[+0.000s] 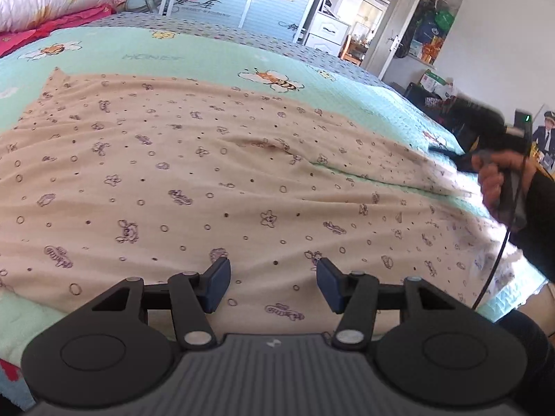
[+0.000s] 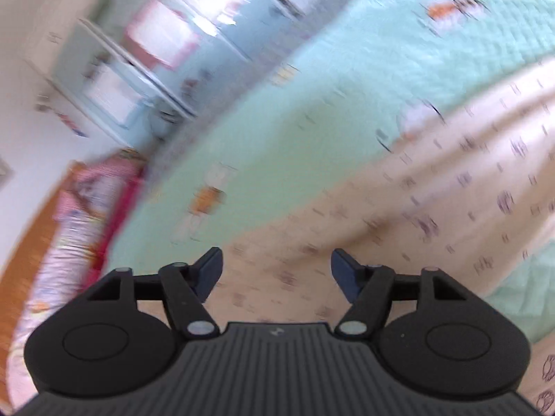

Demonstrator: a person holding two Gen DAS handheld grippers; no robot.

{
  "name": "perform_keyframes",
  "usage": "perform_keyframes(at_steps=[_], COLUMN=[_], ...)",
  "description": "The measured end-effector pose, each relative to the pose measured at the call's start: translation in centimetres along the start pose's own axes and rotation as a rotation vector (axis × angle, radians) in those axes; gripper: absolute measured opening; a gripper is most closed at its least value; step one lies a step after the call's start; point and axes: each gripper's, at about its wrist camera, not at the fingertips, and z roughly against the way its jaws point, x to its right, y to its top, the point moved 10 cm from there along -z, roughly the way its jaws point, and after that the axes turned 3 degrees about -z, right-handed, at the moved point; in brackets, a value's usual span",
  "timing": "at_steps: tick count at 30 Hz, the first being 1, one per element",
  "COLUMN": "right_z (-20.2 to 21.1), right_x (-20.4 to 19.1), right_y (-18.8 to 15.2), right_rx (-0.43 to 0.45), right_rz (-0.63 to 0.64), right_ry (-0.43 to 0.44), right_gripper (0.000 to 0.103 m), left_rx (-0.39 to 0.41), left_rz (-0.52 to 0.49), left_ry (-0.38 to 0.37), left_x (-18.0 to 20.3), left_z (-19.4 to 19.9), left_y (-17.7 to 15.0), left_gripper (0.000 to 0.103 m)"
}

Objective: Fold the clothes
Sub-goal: 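Withdraw the open right gripper from the flattened garment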

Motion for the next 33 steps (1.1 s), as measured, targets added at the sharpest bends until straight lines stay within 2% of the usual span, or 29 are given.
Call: perform_keyframes(at_steps=[3, 5, 8, 9, 10, 13, 16, 20, 22, 24, 27, 30, 31, 32, 33], right_z=[-0.7, -3.5, -7.9, -9.2, -10.3, -9.5, -7.8, -7.2, -8.0, -9.7, -10.5, -9.2, -8.8, -8.4, -8.1], right_x=[-0.3, 0.4, 3.4, 4.1, 4.8, 5.8, 3.3, 2.4, 2.8, 2.9, 3.6, 3.8, 3.0, 2.4, 2.0], right_y=[2.3, 3.6, 4.2, 4.7, 5.4, 9.0, 7.9, 6.9, 6.4, 4.9, 7.0, 9.8, 9.6, 9.1, 8.8], right_rx=[0.019, -0.050, -0.204, -0.224, -0.230, -0.078, -0.099, -0.156, -0.242, -0.395, -0.320, -0.201, -0.222, -0.243, -0.261], right_rz=[-0.007, -0.033, -0.118, -0.115, -0.106, -0.067, -0.029, 0.074, 0.069, 0.089, 0.198, 0.211, 0.270, 0.371, 0.480], right_ry=[0.049, 0.036, -0.026, -0.058, -0.086, -0.190, -0.044, -0.052, -0.051, -0.065, -0.179, -0.252, -0.235, -0.259, -0.293], right_gripper=[0.076, 0.076, 0.076, 0.072, 0.067, 0.067, 0.069, 0.070, 0.070, 0.068, 0.040, 0.044, 0.048, 0.053, 0.054], left_rx=[-0.009, -0.012, -0.017, -0.019, -0.021, -0.023, -0.015, -0.011, -0.010, -0.010, -0.014, -0.013, -0.012, -0.010, -0.008], left_rz=[-0.014, -0.021, -0.035, -0.046, -0.050, -0.055, -0.047, -0.054, -0.052, -0.055, -0.068, -0.058, -0.055, -0.054, -0.054], left_ry=[0.014, 0.024, 0.039, 0.044, 0.047, 0.049, 0.042, 0.041, 0.042, 0.045, 0.053, 0.046, 0.044, 0.044, 0.042], left_x=[0.3, 0.4, 0.5, 0.6, 0.6, 0.7, 0.6, 0.8, 0.8, 0.8, 0.9, 0.8, 0.7, 0.7, 0.7], left_z=[-0.2, -0.2, -0.5, -0.6, -0.6, -0.7, -0.7, -0.6, -0.6, -0.6, -0.7, -0.6, -0.7, -0.7, -0.7], left_y=[-0.2, -0.3, -0.5, -0.6, -0.6, -0.5, -0.7, -0.7, -0.6, -0.7, -0.7, -0.7, -0.7, -0.8, -0.8], left_gripper=[0.058, 0.058, 0.058, 0.059, 0.060, 0.061, 0.062, 0.063, 0.063, 0.063, 0.063, 0.063, 0.063, 0.063, 0.065])
